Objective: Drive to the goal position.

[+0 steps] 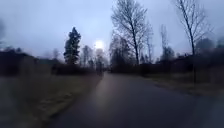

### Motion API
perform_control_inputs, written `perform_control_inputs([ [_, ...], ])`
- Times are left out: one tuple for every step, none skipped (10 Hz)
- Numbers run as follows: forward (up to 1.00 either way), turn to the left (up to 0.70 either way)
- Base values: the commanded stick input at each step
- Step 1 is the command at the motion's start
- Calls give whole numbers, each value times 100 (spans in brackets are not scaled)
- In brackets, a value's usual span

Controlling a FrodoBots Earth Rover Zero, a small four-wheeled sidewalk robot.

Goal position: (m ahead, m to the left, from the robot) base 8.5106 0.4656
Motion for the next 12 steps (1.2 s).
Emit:
perform_control_inputs([
  [70,0],
  [70,0],
  [70,0],
  [70,0],
  [70,0],
  [70,0],
  [70,0],
  [70,0],
  [70,0],
  [70,0],
  [70,0],
  [70,0],
])
